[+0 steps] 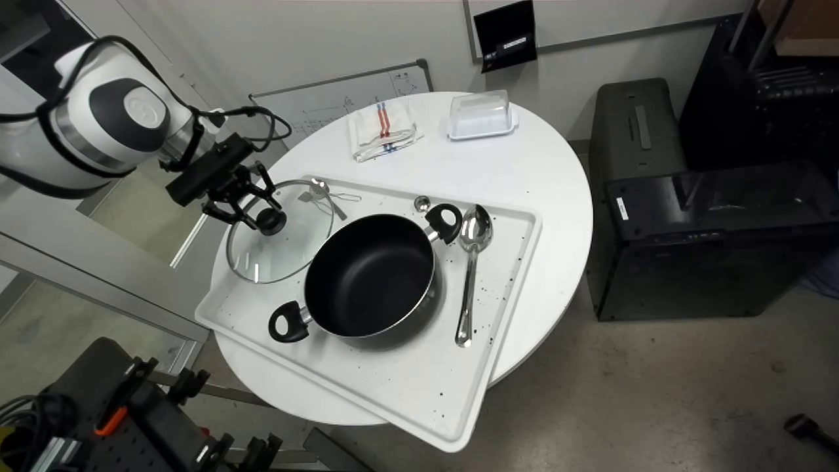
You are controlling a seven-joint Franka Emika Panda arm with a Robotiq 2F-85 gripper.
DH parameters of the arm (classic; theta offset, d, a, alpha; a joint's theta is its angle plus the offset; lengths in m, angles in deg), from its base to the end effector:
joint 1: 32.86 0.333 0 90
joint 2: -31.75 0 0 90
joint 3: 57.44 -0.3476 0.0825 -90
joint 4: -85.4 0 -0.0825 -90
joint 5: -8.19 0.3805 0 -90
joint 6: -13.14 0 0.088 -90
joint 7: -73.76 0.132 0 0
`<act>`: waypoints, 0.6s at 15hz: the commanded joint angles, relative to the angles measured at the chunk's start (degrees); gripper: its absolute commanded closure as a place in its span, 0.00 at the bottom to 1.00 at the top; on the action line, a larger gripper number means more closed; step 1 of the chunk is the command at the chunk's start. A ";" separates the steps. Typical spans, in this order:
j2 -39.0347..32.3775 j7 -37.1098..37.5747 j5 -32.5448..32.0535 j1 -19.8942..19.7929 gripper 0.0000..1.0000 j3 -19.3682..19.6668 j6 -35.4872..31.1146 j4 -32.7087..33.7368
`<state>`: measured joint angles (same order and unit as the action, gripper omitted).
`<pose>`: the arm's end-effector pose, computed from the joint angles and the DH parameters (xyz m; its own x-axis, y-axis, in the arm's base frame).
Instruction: Put the glass lid on the black pot.
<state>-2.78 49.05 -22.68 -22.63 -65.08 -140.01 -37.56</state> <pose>0.5324 0.1852 0.1171 0.3535 0.9259 -0.1334 0.9348 -0.3447 0.0852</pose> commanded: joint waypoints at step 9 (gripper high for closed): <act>11.73 -2.83 2.07 -3.47 0.75 -0.56 1.55 -8.07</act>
<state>4.41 48.69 -22.55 -24.31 -65.37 -139.65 -42.92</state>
